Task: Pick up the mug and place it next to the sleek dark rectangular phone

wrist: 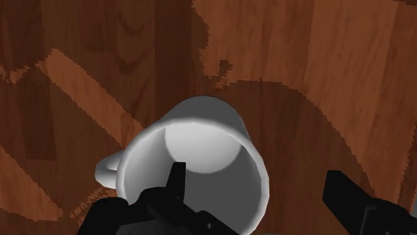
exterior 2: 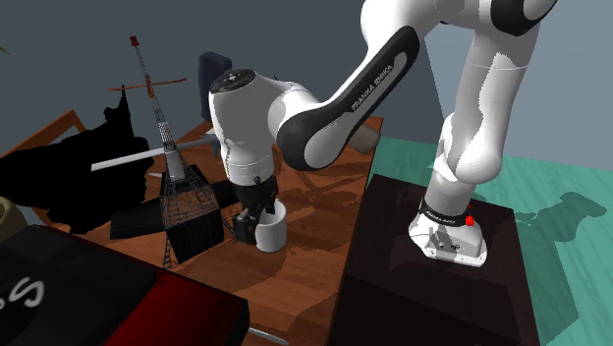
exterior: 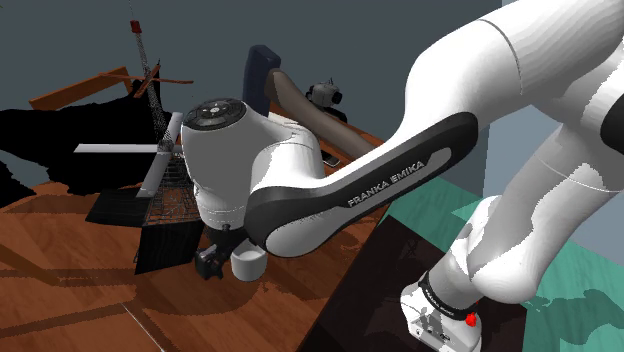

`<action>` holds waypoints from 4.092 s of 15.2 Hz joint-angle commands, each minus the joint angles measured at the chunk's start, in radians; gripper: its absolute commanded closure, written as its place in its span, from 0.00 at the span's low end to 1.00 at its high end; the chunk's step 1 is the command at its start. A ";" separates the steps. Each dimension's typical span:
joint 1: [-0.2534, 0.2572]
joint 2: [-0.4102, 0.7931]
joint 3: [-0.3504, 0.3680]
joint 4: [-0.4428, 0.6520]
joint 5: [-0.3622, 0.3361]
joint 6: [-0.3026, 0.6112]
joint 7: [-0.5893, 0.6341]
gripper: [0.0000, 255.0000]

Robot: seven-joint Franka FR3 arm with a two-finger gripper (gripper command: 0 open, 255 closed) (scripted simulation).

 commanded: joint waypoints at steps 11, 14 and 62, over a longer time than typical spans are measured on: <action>0.003 0.030 -0.002 -0.022 -0.026 0.045 0.020 0.00; 0.003 0.030 -0.002 -0.022 -0.026 0.045 0.020 1.00; -0.068 -0.352 -0.164 0.063 0.177 -0.357 -0.333 1.00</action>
